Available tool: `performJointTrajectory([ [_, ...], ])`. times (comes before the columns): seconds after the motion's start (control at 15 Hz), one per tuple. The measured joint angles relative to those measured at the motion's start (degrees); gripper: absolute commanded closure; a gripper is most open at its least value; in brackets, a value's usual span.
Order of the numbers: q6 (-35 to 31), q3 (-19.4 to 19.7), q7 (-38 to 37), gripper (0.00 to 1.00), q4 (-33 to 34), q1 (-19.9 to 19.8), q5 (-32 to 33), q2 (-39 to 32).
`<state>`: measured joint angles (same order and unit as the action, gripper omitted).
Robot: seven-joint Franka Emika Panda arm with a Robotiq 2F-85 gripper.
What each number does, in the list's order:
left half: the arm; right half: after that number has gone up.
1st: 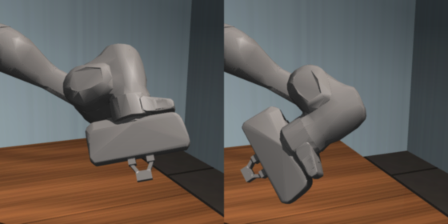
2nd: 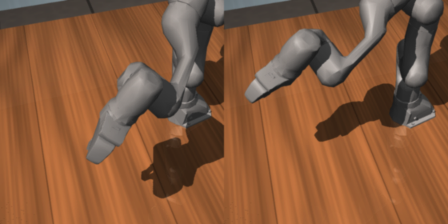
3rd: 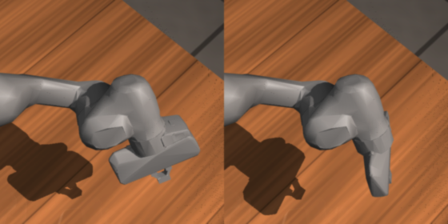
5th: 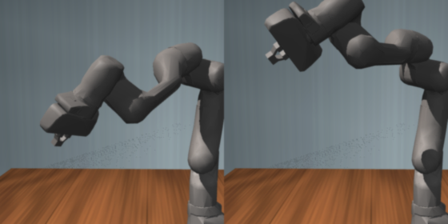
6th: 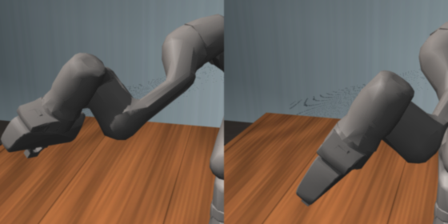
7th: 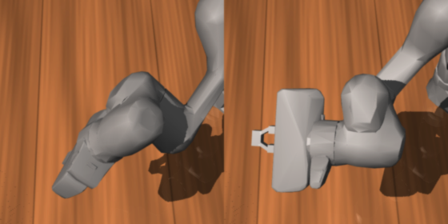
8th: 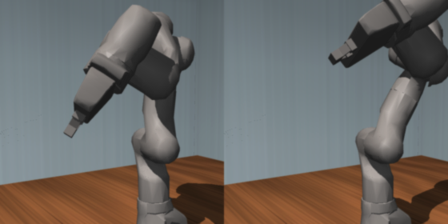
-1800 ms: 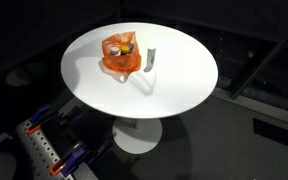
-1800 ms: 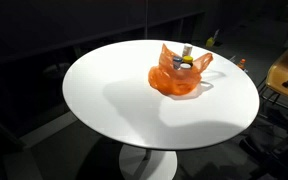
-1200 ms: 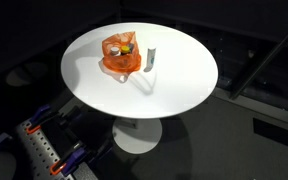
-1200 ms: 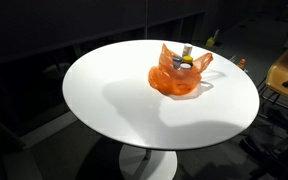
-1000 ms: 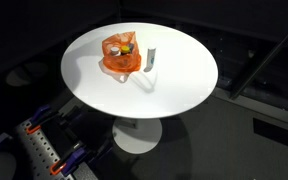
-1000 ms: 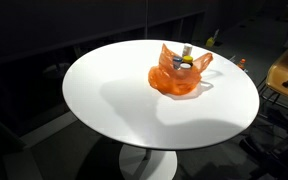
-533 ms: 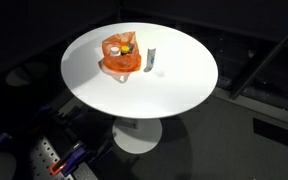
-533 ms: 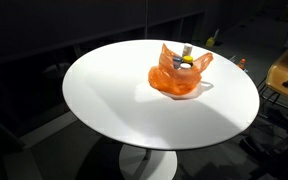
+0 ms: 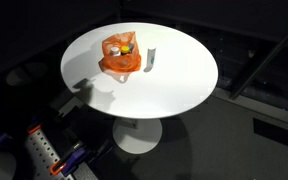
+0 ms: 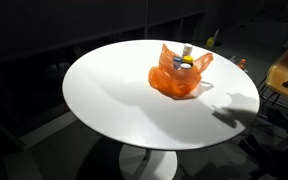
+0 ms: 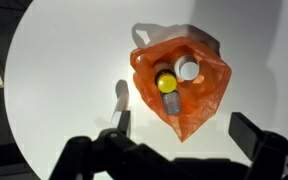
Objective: Take the yellow bottle out of the plastic bag
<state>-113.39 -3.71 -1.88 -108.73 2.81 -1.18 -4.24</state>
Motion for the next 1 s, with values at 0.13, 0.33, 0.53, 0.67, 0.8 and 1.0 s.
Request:
performJointTrajectory([
  [0.13,0.1,0.0,0.0,0.0,0.7,0.3,0.4,-2.5],
  [0.33,-0.5,0.0,0.0,0.0,0.7,0.9,3.0,-4.9],
  [0.53,-0.6,0.0,0.0,0.0,0.7,1.0,3.3,-6.2],
  [0.67,-0.6,0.0,0.0,0.0,0.7,1.0,3.3,-6.1],
  [0.8,-0.6,0.0,0.0,0.0,0.7,1.0,3.3,-6.1],
  [1.0,-1.0,0.0,0.3,0.0,0.7,1.0,2.8,-7.1],
])
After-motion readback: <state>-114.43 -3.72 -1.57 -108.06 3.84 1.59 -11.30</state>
